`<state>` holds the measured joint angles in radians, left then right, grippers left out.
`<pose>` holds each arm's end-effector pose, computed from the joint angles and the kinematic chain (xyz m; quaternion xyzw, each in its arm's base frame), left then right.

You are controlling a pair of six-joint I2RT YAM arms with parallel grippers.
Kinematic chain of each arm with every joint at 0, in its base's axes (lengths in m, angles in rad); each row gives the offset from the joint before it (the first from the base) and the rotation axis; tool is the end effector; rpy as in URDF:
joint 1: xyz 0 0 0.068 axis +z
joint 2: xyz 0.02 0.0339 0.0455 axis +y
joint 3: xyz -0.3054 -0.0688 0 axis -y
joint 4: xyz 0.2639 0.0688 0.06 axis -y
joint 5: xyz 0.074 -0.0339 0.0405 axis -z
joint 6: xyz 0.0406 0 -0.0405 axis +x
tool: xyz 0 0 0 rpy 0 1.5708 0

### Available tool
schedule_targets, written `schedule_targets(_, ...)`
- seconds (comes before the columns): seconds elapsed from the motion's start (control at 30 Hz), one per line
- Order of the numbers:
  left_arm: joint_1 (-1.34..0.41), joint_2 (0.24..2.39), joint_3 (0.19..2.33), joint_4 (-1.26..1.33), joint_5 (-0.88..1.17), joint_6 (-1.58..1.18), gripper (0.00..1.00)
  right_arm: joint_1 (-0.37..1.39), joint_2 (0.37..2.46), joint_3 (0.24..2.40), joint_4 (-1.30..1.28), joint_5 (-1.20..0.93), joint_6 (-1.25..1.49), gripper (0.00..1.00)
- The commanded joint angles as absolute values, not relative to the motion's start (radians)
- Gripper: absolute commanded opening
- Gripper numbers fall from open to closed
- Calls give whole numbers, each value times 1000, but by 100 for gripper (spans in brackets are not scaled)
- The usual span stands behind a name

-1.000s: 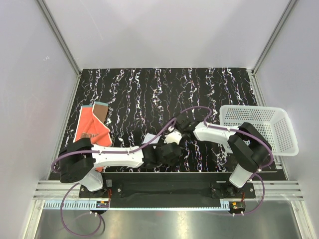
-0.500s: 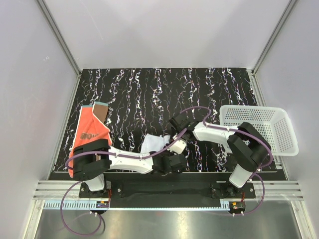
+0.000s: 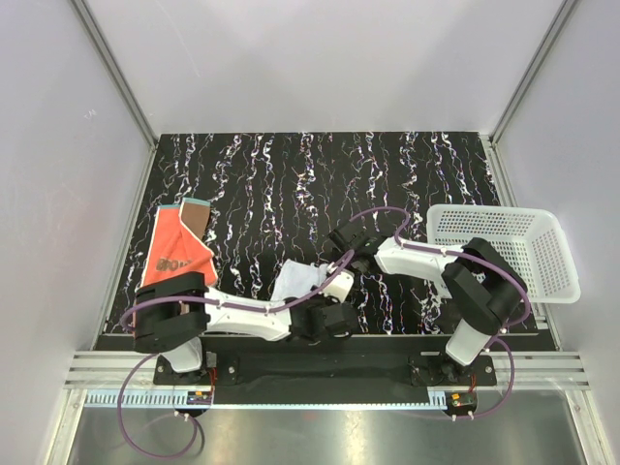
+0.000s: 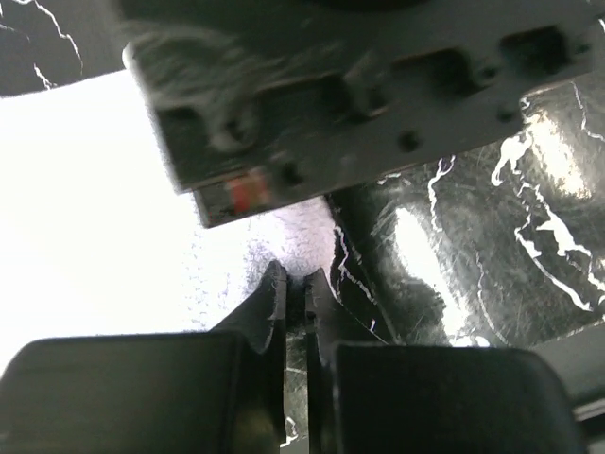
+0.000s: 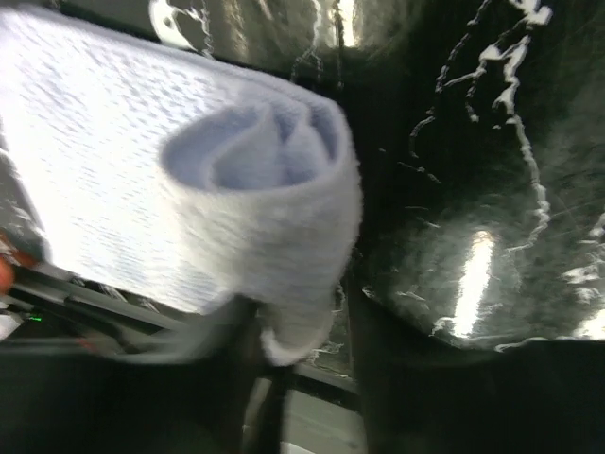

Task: Roll the towels
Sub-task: Roll the towel

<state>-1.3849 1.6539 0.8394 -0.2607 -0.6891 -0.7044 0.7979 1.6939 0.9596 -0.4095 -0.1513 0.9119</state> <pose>0.0845 -0.3099 0.1744 0.2264 0.8878 -0.0352 0.3991 0.2336 0.2483 0.1804 0.0395 0.9738 0.2079 0.0829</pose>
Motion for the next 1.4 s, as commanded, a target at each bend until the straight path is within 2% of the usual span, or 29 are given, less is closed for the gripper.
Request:
schedule_targets(0.0,-1387,1605,767,-301,-595,-715,0,804,1663,954,-506,-126,887,54)
schedule_targets(0.07,-1388,1580,758,-288,-565,-696,0,776,1652,959,-521,-118,873,67)
schedule_targets(0.23,-1385,1513,742,-249,-502,-663,0,674,1562,969,-572,-77,818,81)
schedule_targets(0.47,-1361,1416,697,-192,-419,-643,0,441,1485,1080,-710,-63,695,91)
schedule_targets(0.67,-1306,1309,634,-121,-313,-630,0,411,1415,1132,-701,-107,672,93)
schedule_targets(0.8,-1186,1217,514,61,-70,-661,0,413,1316,999,-585,-216,713,92)
schedule_targets(1.03,-979,1131,391,184,138,-750,0,416,1177,796,-413,-374,771,91)
schedule_targets(1.1,-945,1115,333,280,210,-825,0,425,1125,691,-293,-443,817,91)
schedule_targets(1.37,-874,1138,167,583,269,-1037,0,512,1092,454,33,-477,946,91)
